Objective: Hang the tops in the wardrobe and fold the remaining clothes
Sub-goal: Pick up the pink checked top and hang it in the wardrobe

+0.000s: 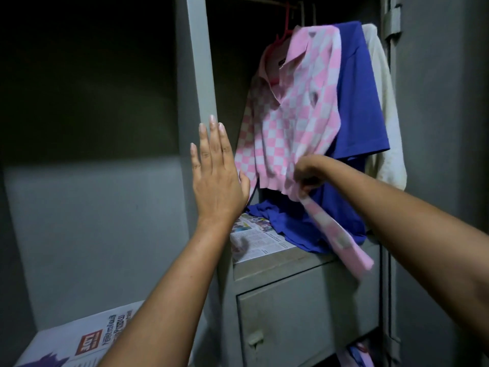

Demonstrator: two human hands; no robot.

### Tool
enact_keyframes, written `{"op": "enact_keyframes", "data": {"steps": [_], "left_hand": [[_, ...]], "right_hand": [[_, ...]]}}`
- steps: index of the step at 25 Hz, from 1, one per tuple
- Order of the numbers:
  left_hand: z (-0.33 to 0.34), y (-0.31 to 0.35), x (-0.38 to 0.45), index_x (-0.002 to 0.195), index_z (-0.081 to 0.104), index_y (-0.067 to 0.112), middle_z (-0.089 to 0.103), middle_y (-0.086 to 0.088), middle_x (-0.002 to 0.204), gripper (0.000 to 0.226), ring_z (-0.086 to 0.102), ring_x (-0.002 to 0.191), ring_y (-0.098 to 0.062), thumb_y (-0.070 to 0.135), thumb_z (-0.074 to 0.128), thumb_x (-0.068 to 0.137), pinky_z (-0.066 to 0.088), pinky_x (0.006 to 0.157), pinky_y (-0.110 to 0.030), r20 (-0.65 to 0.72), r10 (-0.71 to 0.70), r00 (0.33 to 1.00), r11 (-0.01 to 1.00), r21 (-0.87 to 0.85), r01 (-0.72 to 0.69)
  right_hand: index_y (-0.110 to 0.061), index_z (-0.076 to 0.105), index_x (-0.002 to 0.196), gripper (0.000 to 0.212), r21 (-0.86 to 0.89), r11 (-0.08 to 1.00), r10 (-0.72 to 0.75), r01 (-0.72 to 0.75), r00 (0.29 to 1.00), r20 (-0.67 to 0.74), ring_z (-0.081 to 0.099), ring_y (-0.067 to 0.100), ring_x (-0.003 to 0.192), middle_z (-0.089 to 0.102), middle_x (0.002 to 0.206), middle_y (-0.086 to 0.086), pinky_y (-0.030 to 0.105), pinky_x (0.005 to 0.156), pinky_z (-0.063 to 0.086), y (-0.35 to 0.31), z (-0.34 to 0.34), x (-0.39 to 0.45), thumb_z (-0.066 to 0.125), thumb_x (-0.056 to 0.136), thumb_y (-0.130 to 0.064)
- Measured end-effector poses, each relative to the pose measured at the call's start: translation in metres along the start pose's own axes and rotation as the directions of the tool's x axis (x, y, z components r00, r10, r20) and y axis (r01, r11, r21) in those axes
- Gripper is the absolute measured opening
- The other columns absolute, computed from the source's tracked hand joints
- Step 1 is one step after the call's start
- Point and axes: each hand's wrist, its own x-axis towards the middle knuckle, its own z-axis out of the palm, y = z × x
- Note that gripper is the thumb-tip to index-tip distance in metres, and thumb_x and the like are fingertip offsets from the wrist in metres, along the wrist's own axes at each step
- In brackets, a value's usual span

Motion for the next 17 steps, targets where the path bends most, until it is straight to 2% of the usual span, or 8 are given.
{"op": "enact_keyframes", "data": {"steps": [1, 3, 5, 6, 8, 10, 12, 17], "left_hand": [[0.001, 0.0, 0.0, 0.151, 0.001, 0.001, -0.002, -0.016, 0.159, 0.089, -0.004, 0.147, -0.03, 0.031, 0.051, 0.084, 0.012, 0.119, -0.047, -0.001, -0.003, 1.0, 1.0, -0.001, 0.003], [0.003, -0.001, 0.0, 0.151, 0.002, 0.001, -0.002, -0.016, 0.159, 0.089, -0.004, 0.147, -0.03, 0.032, 0.051, 0.084, 0.013, 0.119, -0.048, -0.005, -0.008, 1.0, 1.0, -0.001, 0.008], [0.004, 0.0, -0.001, 0.151, 0.001, 0.001, -0.003, -0.016, 0.159, 0.09, -0.004, 0.147, -0.03, 0.035, 0.051, 0.083, 0.013, 0.118, -0.049, -0.007, -0.001, 1.0, 1.0, 0.007, 0.001], [0.004, 0.001, -0.001, 0.151, 0.001, 0.001, -0.003, -0.016, 0.159, 0.091, -0.004, 0.147, -0.03, 0.036, 0.051, 0.083, 0.013, 0.118, -0.05, -0.005, 0.001, 1.0, 1.0, 0.008, -0.001], [0.003, 0.001, 0.0, 0.151, 0.0, 0.001, -0.002, -0.016, 0.159, 0.093, -0.003, 0.147, -0.03, 0.039, 0.051, 0.083, 0.013, 0.118, -0.05, 0.002, 0.002, 1.0, 1.0, 0.0, -0.002], [0.004, 0.001, -0.001, 0.151, 0.0, 0.001, -0.002, -0.016, 0.159, 0.093, -0.003, 0.147, -0.03, 0.04, 0.05, 0.083, 0.013, 0.118, -0.05, 0.006, -0.001, 1.0, 1.0, -0.001, 0.001], [0.004, 0.0, -0.002, 0.151, 0.0, 0.002, -0.001, -0.015, 0.159, 0.092, -0.003, 0.147, -0.03, 0.04, 0.049, 0.084, 0.013, 0.118, -0.05, 0.019, -0.005, 1.0, 1.0, -0.008, 0.005], [-0.009, -0.002, -0.004, 0.152, 0.001, 0.004, -0.002, -0.014, 0.16, 0.091, -0.004, 0.147, -0.029, 0.046, 0.046, 0.085, 0.008, 0.119, -0.048, 0.093, 0.006, 0.996, 0.987, -0.163, 0.01]], "right_hand": [[-0.002, 0.056, 0.07, 0.033, 0.276, 0.951, -0.124, 0.141, 0.989, -0.079, 0.052, 0.019, 0.041, 0.061, 0.056, 0.015, 0.023, 0.047, 0.043, -0.008, 0.0, 0.012, 0.04, 0.098, -0.009], [-0.004, 0.055, 0.082, 0.022, 0.671, 0.627, -0.247, 0.395, 0.918, -0.309, 0.054, 0.022, 0.053, 0.065, 0.077, 0.019, 0.027, 0.051, 0.044, -0.026, 0.002, 0.028, 0.041, 0.098, -0.012], [0.0, 0.057, 0.096, 0.024, 0.793, 0.367, -0.197, 0.486, 0.874, -0.445, 0.056, 0.019, 0.048, 0.067, 0.073, 0.014, 0.021, 0.041, 0.045, -0.034, 0.006, 0.04, 0.041, 0.099, -0.018], [0.002, 0.055, 0.104, 0.025, 0.794, 0.357, -0.138, 0.492, 0.869, -0.476, 0.057, 0.017, 0.044, 0.066, 0.067, 0.012, 0.02, 0.036, 0.044, -0.034, 0.011, 0.044, 0.043, 0.098, -0.02], [0.001, 0.054, 0.109, 0.028, 0.799, 0.487, -0.054, 0.352, 0.925, -0.375, 0.056, 0.019, 0.047, 0.061, 0.068, 0.012, 0.019, 0.033, 0.044, -0.019, 0.029, 0.056, 0.047, 0.097, -0.024], [-0.005, 0.051, 0.097, 0.029, 0.707, 0.703, -0.009, 0.071, 0.996, -0.091, 0.056, 0.022, 0.056, 0.059, 0.069, 0.012, 0.019, 0.038, 0.045, 0.005, 0.054, 0.058, 0.046, 0.098, -0.033], [-0.005, 0.05, 0.087, 0.033, 0.562, 0.821, 0.049, -0.101, 0.993, 0.107, 0.061, 0.02, 0.053, 0.065, 0.061, 0.012, 0.019, 0.042, 0.046, 0.027, 0.071, 0.052, 0.048, 0.098, -0.037], [-0.006, 0.05, 0.074, 0.026, 0.527, 0.846, 0.039, -0.077, 0.996, 0.083, 0.05, 0.014, 0.058, 0.054, 0.067, 0.008, 0.021, 0.046, 0.046, 0.059, 0.089, 0.004, 0.054, 0.096, -0.021]]}}
